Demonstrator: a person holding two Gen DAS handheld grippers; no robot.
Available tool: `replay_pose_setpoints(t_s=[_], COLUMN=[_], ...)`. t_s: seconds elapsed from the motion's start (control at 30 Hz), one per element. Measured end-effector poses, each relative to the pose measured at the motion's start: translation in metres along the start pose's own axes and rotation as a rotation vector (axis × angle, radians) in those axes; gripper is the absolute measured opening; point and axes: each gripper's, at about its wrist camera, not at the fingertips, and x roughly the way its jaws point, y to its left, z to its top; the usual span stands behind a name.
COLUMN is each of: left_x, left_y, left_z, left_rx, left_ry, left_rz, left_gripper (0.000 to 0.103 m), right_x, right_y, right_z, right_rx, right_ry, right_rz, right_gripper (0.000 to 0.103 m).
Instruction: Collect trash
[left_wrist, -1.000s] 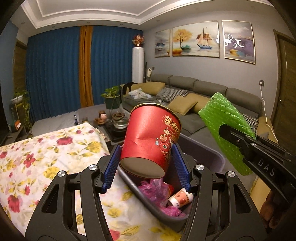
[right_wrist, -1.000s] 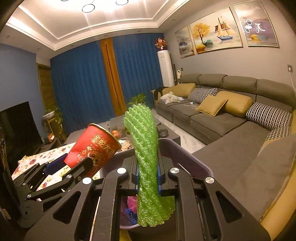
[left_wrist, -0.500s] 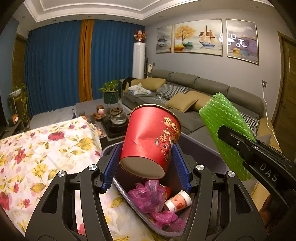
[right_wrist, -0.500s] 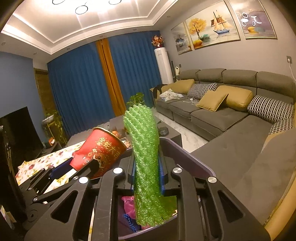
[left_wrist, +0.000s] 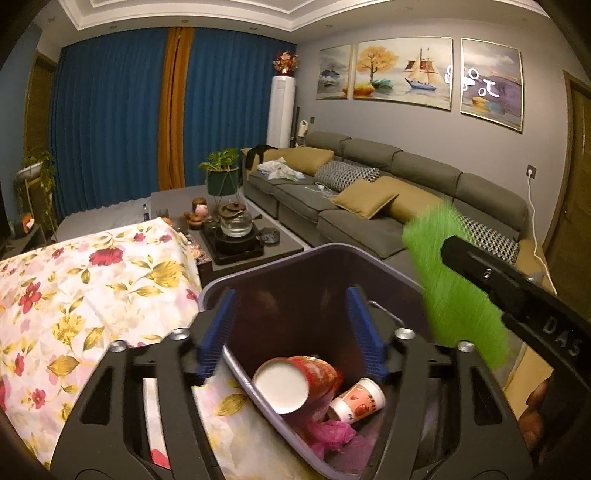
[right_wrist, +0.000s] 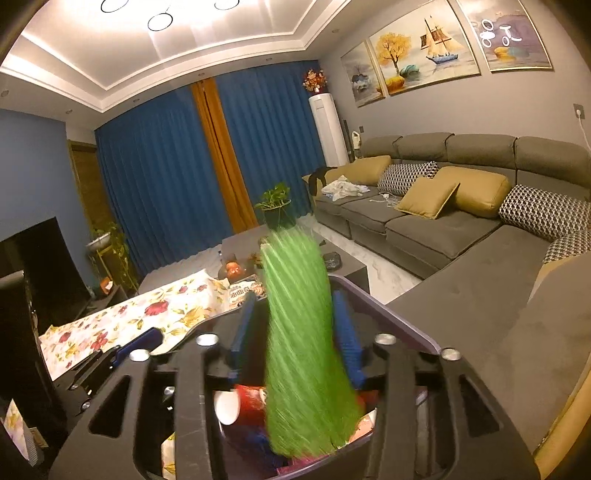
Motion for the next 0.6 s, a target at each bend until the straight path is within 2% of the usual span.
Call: replay_pose_setpoints(t_s=[0.07,0.3,0.6], left_x=[-0.002,-0.018,-0.042], left_y=[0.001,0.013,0.035], left_z=[-0.001,-0.001,-0.015], left_rx=[0.001,-0.03,-0.044], left_ry=[0.0,-0.008,0.014], left_rz=[0.004,0.022,0.087], left_gripper=[0.071,0.081,0.086], right_x=[-0.002,-0.013,-0.031], right_y=[0.001,0.002,0.012], right_z=[0.0,0.0,-0.008], right_rx=[0.0,0.012,-0.019], right_ry=[-0.003,-0.008,-0.003], right_rz=[0.0,-0.006,-0.025], right_gripper=[0.053,0.072,0.079])
